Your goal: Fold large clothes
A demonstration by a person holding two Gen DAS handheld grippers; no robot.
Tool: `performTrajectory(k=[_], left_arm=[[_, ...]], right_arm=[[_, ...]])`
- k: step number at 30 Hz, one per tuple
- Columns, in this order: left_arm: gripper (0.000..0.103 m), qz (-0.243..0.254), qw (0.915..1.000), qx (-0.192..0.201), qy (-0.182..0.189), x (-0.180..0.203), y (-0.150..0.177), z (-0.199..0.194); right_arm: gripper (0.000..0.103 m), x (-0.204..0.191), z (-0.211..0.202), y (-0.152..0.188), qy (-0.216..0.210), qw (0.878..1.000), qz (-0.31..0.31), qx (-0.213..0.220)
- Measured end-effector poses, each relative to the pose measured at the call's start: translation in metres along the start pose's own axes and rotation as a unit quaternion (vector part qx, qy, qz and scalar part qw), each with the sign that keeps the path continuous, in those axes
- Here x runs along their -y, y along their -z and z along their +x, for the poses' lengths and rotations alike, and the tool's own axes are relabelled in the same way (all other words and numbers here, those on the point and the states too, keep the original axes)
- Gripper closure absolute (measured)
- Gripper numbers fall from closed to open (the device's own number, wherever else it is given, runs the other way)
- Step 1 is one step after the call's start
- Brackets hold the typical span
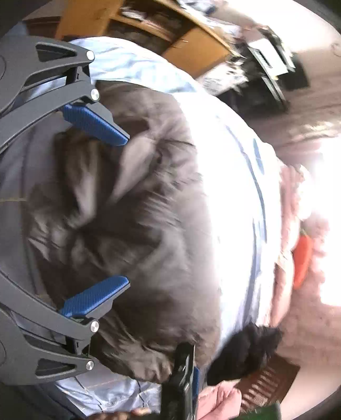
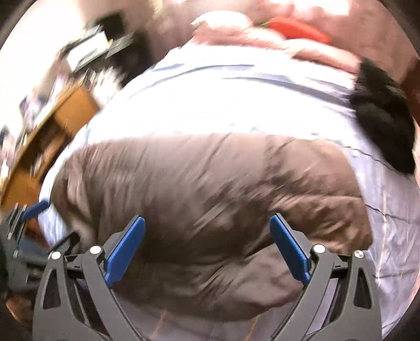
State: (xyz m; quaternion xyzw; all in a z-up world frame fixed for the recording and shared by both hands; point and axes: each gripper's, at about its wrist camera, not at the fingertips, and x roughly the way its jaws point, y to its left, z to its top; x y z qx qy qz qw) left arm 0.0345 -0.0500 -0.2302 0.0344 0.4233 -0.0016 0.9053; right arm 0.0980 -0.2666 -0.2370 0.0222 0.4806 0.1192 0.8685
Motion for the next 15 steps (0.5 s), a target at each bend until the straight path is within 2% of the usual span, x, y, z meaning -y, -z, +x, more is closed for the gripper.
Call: performTrajectory(k=[3, 7, 10, 15], left_arm=[[0.002, 0.015, 0.9999, 0.000, 0.008, 0.014, -0.011, 0.012], [0.002, 0.000, 0.9991, -0.024, 0.035, 0.028, -0.009, 0.036], [0.002, -0.015, 0.9973, -0.055, 0.046, 0.027, -0.005, 0.058], [0.002, -0.020, 0.9958, -0.077, 0.045, 0.030, -0.001, 0.085]], right_arm=[[0.006, 0.032, 0.026, -0.004, 0.025, 0.997, 0.065, -0.032], [0.006, 0.054, 0.062, 0.006, 0.048, 0.989, 0.111, -0.081], [0.002, 0.060, 0.083, 0.013, 0.052, 0.987, 0.122, -0.096], [0.001, 0.051, 0.100, 0.010, 0.070, 0.986, 0.109, -0.104]])
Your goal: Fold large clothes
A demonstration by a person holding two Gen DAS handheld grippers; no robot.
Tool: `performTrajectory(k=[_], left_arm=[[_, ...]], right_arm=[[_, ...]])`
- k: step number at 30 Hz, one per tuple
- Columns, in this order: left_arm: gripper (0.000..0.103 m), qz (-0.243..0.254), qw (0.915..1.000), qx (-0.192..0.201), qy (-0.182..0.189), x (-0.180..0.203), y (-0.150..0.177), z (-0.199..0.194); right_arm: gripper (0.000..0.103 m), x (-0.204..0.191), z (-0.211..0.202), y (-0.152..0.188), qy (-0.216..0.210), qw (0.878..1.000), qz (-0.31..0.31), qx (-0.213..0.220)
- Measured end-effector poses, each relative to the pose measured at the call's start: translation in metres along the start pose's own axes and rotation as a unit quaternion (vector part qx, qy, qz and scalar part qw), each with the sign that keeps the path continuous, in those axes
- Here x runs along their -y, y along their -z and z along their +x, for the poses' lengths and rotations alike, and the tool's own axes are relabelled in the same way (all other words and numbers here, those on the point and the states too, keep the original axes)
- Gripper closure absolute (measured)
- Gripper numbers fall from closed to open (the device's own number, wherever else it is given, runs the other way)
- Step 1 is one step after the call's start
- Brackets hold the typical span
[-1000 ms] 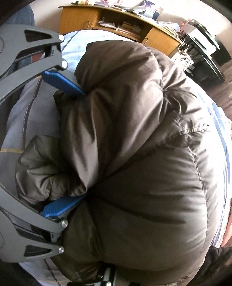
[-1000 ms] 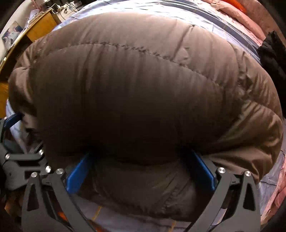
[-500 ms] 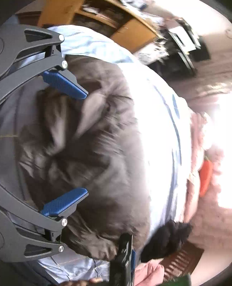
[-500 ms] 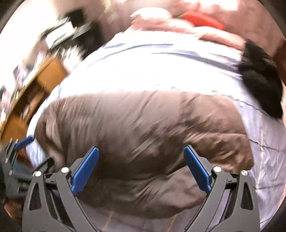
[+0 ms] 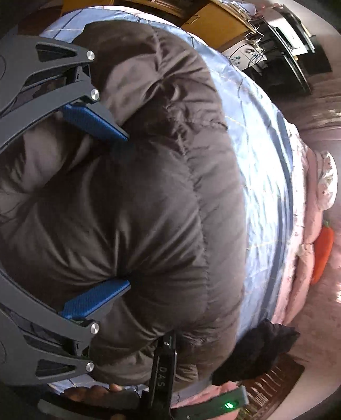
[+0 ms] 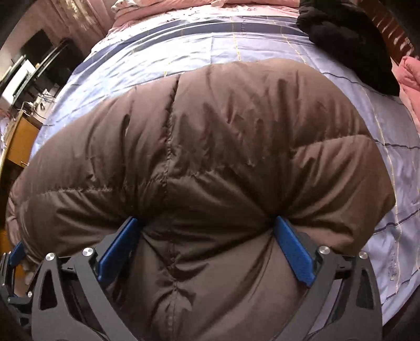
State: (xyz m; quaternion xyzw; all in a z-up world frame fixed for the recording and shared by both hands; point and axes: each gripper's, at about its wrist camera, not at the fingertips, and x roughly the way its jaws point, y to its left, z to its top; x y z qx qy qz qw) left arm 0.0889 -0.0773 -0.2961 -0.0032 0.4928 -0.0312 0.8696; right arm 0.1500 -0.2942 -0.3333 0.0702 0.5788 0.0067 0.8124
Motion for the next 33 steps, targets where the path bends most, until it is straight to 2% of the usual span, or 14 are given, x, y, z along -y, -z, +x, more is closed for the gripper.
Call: performTrajectory(k=[5, 13, 16, 18, 19, 21, 23, 25, 27, 28, 29, 31, 32, 33], left_arm=[[0.002, -0.009, 0.9993, -0.036, 0.004, -0.002, 0.000, 0.019], [0.002, -0.020, 0.9988, -0.044, -0.008, 0.001, 0.000, 0.035], [0.002, -0.050, 0.9983, -0.017, 0.024, -0.011, 0.004, 0.019], [0.002, -0.058, 0.9978, 0.021, 0.022, -0.019, 0.011, -0.005], [0.002, -0.054, 0.9977, 0.039, 0.012, -0.021, 0.012, -0.015], [0.002, -0.046, 0.9942, 0.090, -0.037, -0.029, 0.013, -0.042], [0.002, -0.066, 0.9890, 0.104, -0.082, -0.045, 0.011, -0.053], [0.002, -0.109, 0.9868, 0.072, -0.096, -0.067, 0.011, -0.042], [0.002, -0.161, 0.9801, 0.006, -0.115, -0.092, 0.015, -0.015], [0.002, -0.171, 0.9752, -0.036, -0.135, -0.100, 0.020, 0.005], [0.002, -0.171, 0.9751, -0.051, -0.131, -0.102, 0.023, 0.015], [0.002, -0.165, 0.9747, -0.060, -0.139, -0.100, 0.022, 0.021], [0.002, -0.157, 0.9751, -0.054, -0.146, -0.098, 0.021, 0.017], [0.002, -0.158, 0.9759, -0.037, -0.146, -0.096, 0.021, 0.008]], right_arm=[[0.001, 0.000, 0.007, 0.004, 0.005, 1.000, -0.002, -0.006], [0.001, 0.003, 0.015, 0.000, 0.010, 1.000, -0.008, 0.000], [0.002, 0.020, -0.011, 0.000, -0.027, 0.999, 0.024, 0.006], [0.002, 0.041, -0.041, 0.001, -0.036, 0.997, 0.053, 0.040], [0.002, 0.051, -0.050, 0.001, -0.026, 0.996, 0.060, 0.052], [0.002, 0.079, -0.065, 0.001, 0.018, 0.993, 0.092, 0.073], [0.002, 0.113, -0.057, 0.003, 0.020, 0.986, 0.156, 0.055], [0.002, 0.136, -0.034, 0.007, -0.019, 0.976, 0.215, 0.013], [0.002, 0.148, -0.006, 0.013, -0.057, 0.964, 0.259, -0.029], [0.002, 0.151, 0.007, 0.014, -0.064, 0.960, 0.270, -0.045], [0.002, 0.151, 0.016, 0.014, -0.067, 0.957, 0.277, -0.054], [0.002, 0.149, 0.016, 0.014, -0.060, 0.954, 0.288, -0.052], [0.004, 0.146, 0.007, 0.012, -0.045, 0.957, 0.284, -0.040], [0.007, 0.140, -0.012, 0.008, -0.014, 0.962, 0.272, -0.009]])
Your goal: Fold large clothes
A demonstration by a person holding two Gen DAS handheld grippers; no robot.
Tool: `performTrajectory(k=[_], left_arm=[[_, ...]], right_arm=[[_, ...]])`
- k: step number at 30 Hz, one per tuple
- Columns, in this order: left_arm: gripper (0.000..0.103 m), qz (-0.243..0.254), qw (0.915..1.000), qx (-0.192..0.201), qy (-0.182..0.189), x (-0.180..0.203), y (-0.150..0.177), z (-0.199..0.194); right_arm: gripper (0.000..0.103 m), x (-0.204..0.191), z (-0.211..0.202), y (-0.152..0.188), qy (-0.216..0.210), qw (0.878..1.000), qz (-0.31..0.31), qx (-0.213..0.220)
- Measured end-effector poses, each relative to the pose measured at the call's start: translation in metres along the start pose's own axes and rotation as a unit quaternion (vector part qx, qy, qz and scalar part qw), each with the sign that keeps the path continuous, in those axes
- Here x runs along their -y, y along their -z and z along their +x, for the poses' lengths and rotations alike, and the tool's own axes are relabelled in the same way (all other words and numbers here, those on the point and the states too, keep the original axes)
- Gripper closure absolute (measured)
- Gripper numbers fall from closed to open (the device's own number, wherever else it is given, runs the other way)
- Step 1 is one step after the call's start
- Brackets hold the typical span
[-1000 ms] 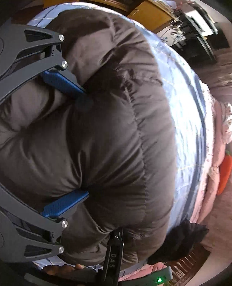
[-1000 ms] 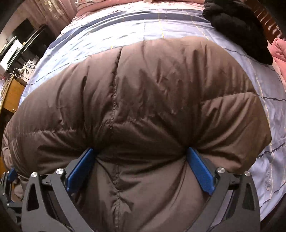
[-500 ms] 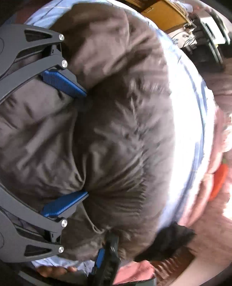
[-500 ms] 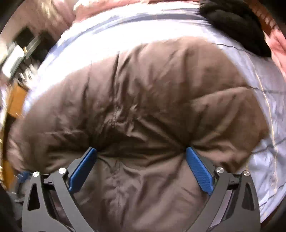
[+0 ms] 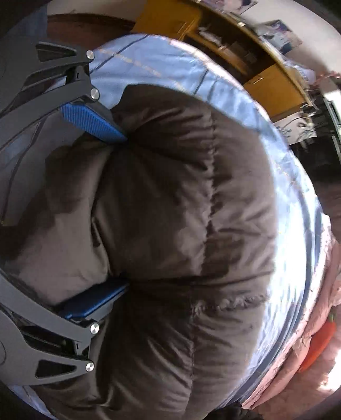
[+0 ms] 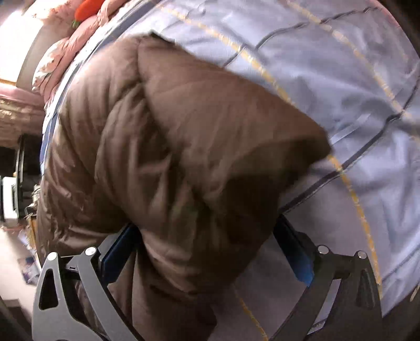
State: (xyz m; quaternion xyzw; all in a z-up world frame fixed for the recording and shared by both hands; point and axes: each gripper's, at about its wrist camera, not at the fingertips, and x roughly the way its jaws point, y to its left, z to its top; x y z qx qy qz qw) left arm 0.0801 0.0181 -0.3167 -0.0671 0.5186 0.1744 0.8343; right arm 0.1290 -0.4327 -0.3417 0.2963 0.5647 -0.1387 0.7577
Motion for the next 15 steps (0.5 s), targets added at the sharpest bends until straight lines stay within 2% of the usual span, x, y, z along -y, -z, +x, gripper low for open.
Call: performTrajectory(k=[2, 3, 4, 5, 6, 8, 9, 10, 12, 13, 15], left_arm=[[0.002, -0.022, 0.9987, 0.039, 0.024, -0.008, 0.000, -0.018], [0.002, -0.033, 0.9966, 0.064, 0.040, -0.011, -0.001, -0.029], [0.002, -0.036, 0.9950, 0.078, 0.050, -0.014, -0.001, -0.036], [0.002, -0.035, 0.9931, 0.092, 0.065, -0.014, -0.002, -0.043], [0.002, -0.031, 0.9922, 0.094, 0.076, -0.012, -0.002, -0.045], [0.002, -0.011, 0.9928, 0.077, 0.091, 0.001, 0.000, -0.042], [0.002, 0.005, 0.9945, 0.063, 0.084, 0.010, 0.003, -0.036], [0.002, 0.023, 0.9965, 0.048, 0.064, 0.019, 0.007, -0.029], [0.002, 0.054, 0.9981, 0.023, 0.019, 0.033, 0.013, -0.011], [0.002, 0.056, 0.9981, 0.020, 0.017, 0.035, 0.015, -0.006], [0.002, 0.049, 0.9985, 0.014, 0.018, 0.033, 0.014, -0.002]], right_arm=[[0.007, -0.018, -0.044, 0.005, 0.023, 0.994, -0.035, 0.098], [0.007, -0.032, -0.071, 0.011, 0.007, 0.985, -0.068, 0.158], [0.007, -0.047, -0.089, 0.019, -0.019, 0.975, -0.102, 0.197], [0.007, -0.066, -0.104, 0.032, -0.068, 0.962, -0.152, 0.217], [0.007, -0.082, -0.107, 0.040, -0.116, 0.953, -0.189, 0.207], [0.009, -0.110, -0.099, 0.061, -0.207, 0.933, -0.250, 0.156], [0.015, -0.128, -0.089, 0.079, -0.228, 0.922, -0.284, 0.132], [0.031, -0.141, -0.080, 0.091, -0.218, 0.916, -0.314, 0.123], [0.054, -0.169, -0.049, 0.114, -0.165, 0.907, -0.376, 0.096], [0.056, -0.176, -0.029, 0.121, -0.143, 0.908, -0.386, 0.073], [0.056, -0.180, -0.008, 0.126, -0.126, 0.913, -0.380, 0.080]])
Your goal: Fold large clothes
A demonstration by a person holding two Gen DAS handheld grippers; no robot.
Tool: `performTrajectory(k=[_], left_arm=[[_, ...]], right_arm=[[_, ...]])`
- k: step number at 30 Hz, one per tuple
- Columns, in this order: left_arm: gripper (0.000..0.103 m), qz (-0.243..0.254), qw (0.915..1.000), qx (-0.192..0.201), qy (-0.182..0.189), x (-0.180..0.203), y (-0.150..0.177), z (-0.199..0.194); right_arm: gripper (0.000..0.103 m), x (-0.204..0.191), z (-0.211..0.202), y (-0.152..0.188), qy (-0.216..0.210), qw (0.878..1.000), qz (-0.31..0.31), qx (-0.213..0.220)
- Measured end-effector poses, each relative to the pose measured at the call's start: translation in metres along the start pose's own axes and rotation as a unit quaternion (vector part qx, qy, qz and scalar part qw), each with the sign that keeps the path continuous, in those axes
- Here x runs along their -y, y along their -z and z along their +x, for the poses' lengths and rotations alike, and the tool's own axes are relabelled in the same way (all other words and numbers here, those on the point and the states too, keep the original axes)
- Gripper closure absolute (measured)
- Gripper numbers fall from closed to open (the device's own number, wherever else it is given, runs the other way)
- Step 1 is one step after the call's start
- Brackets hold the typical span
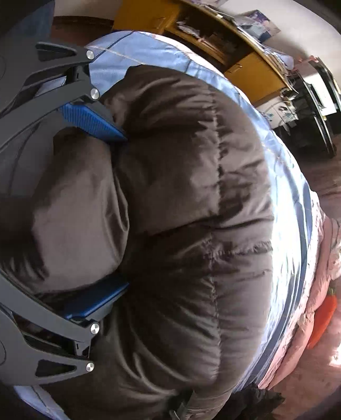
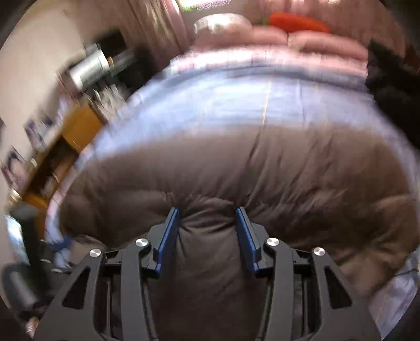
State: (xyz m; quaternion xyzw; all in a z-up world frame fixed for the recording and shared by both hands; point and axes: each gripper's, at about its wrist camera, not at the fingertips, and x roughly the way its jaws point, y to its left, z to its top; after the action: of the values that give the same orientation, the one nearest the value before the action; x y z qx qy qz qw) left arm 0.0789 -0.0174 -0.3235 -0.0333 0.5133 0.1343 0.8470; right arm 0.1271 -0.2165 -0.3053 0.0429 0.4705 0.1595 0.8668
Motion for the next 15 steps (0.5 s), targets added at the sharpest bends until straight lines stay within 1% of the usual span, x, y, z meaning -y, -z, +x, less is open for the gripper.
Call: performTrajectory(k=[2, 3, 4, 5, 6, 7, 8, 9, 10, 11, 12, 13, 14, 15], left_arm=[[0.002, -0.010, 0.9998, 0.009, 0.011, -0.005, -0.002, -0.005], [0.002, -0.022, 0.9991, 0.025, 0.025, -0.010, -0.002, -0.013], [0.002, -0.030, 0.9979, 0.042, 0.038, -0.015, -0.003, -0.019], [0.002, -0.028, 0.9976, 0.050, 0.040, -0.014, -0.001, -0.022], [0.002, -0.017, 0.9983, 0.046, 0.032, -0.011, -0.002, -0.020], [0.002, -0.004, 0.9993, 0.031, 0.019, -0.007, -0.001, -0.013], [0.002, 0.005, 0.9998, 0.017, 0.010, -0.004, 0.001, -0.005], [0.002, -0.003, 0.9996, 0.024, 0.017, -0.007, 0.003, -0.008], [0.002, -0.010, 0.9985, 0.044, 0.032, -0.010, 0.001, -0.020], [0.002, -0.010, 0.9972, 0.063, 0.039, -0.011, -0.002, -0.032], [0.002, -0.004, 0.9954, 0.088, 0.038, -0.012, -0.007, -0.052], [0.002, 0.001, 0.9943, 0.101, 0.035, -0.013, -0.011, -0.067], [0.002, 0.002, 0.9929, 0.114, 0.036, -0.014, -0.018, -0.092], [0.002, -0.002, 0.9912, 0.124, 0.046, -0.018, -0.027, -0.120]], right_arm=[[0.056, 0.002, -0.006, -0.004, -0.013, 1.000, 0.017, 0.007], [0.056, 0.004, -0.016, -0.008, -0.038, 0.998, 0.032, 0.026], [0.056, 0.008, -0.025, -0.010, -0.054, 0.997, 0.037, 0.047], [0.056, 0.012, -0.035, -0.010, -0.052, 0.996, 0.034, 0.058], [0.053, 0.010, -0.031, -0.011, -0.024, 0.998, 0.025, 0.045], [0.045, 0.005, -0.016, -0.014, -0.010, 1.000, 0.019, 0.018], [0.042, 0.005, -0.003, -0.014, -0.004, 1.000, 0.014, -0.014], [0.042, 0.008, -0.002, -0.012, -0.006, 1.000, 0.019, -0.007], [0.040, 0.010, -0.007, -0.013, -0.006, 1.000, 0.028, 0.001], [0.039, 0.009, -0.011, -0.017, -0.001, 1.000, 0.030, -0.003], [0.036, 0.005, -0.024, -0.025, 0.014, 1.000, 0.026, -0.008], [0.032, 0.002, -0.039, -0.026, 0.026, 0.999, 0.024, -0.006], [0.029, -0.002, -0.055, -0.029, 0.032, 0.999, 0.024, 0.001], [0.018, -0.008, -0.078, -0.035, 0.033, 0.999, 0.029, 0.013]])
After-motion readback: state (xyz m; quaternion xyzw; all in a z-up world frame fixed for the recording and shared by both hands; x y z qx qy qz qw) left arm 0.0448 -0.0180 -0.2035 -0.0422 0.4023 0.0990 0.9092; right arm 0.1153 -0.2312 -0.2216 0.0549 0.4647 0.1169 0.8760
